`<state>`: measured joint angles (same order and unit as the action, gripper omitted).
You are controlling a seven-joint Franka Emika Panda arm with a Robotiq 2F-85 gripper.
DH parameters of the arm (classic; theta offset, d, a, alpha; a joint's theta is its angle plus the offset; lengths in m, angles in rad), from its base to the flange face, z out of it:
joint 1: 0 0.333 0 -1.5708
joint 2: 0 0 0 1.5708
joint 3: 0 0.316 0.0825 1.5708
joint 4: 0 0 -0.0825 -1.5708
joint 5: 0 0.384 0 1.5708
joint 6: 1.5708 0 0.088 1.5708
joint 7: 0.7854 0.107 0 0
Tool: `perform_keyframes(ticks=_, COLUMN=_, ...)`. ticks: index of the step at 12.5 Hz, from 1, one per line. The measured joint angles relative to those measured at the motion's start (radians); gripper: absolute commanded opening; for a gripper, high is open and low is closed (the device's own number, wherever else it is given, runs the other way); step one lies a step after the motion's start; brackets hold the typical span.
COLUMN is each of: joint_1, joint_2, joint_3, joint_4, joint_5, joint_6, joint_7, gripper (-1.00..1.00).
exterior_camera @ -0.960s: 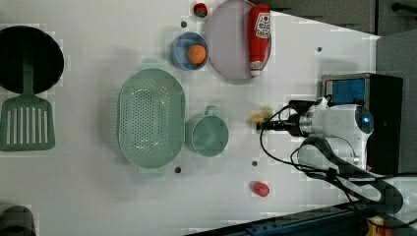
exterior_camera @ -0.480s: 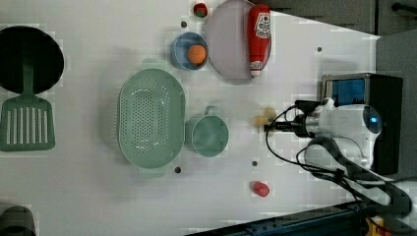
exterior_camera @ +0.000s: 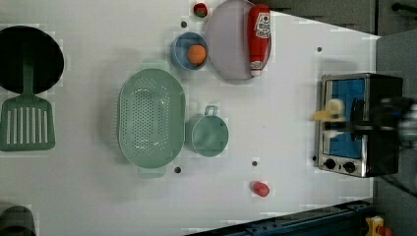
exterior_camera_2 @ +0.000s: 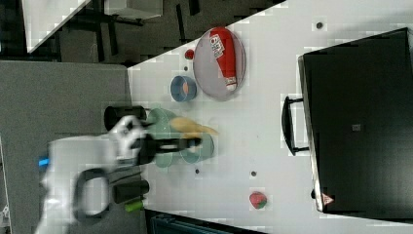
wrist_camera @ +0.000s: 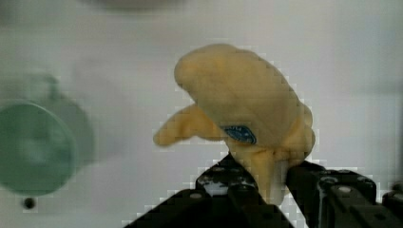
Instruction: Pick Banana and place it in mug.
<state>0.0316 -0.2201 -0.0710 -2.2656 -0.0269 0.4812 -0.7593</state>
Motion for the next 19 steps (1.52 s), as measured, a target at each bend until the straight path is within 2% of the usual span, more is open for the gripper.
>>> perform_keyframes(ticks=2, joint_1=-0.002, joint_2=-0.075, joint_3=0.017, joint_4=0.082, joint_5=0.006, joint_6=-0.099, joint_7=0.032, gripper=-0.46)
perform_keyframes(ticks=4, joint_1=-0.002, joint_2=-0.111, joint_3=0.057, joint_4=0.082, joint_5=0.0, joint_6=-0.104, joint_7=0.073, gripper=-0.46)
perform_keyframes(ticks=6, joint_1=-0.021, joint_2=-0.088, joint_3=0.171, joint_4=0.066, joint_5=0.016, joint_6=-0.161, joint_7=0.166, gripper=-0.46)
perform_keyframes(ticks=9, joint_1=0.013, joint_2=-0.005, joint_3=0.336, joint_4=0.041, joint_5=0.188, joint_6=-0.129, joint_7=0.385, gripper=-0.46)
perform_keyframes(ticks=10, joint_1=0.037, joint_2=0.003, joint_3=0.365, joint_4=0.027, joint_5=0.203, joint_6=-0.13, joint_7=0.442, gripper=-0.46)
perform_keyframes(ticks=11, joint_1=0.05, joint_2=0.007, joint_3=0.404, joint_4=0.008, joint_5=0.201, joint_6=-0.102, joint_7=0.503, gripper=-0.46)
perform_keyframes(ticks=13, joint_1=0.061, joint_2=0.009, joint_3=0.492, joint_4=-0.061, joint_5=0.212, joint_6=0.087, joint_7=0.619, gripper=-0.46)
perform_keyframes(ticks=16, joint_1=0.082, joint_2=0.047, joint_3=0.516, joint_4=-0.129, joint_5=0.211, joint_6=0.215, joint_7=0.757, gripper=-0.46)
perform_keyframes(ticks=19, joint_1=0.07, joint_2=0.234, joint_3=0.504, joint_4=-0.109, joint_5=0.172, joint_6=0.35, joint_7=0.794, gripper=-0.46)
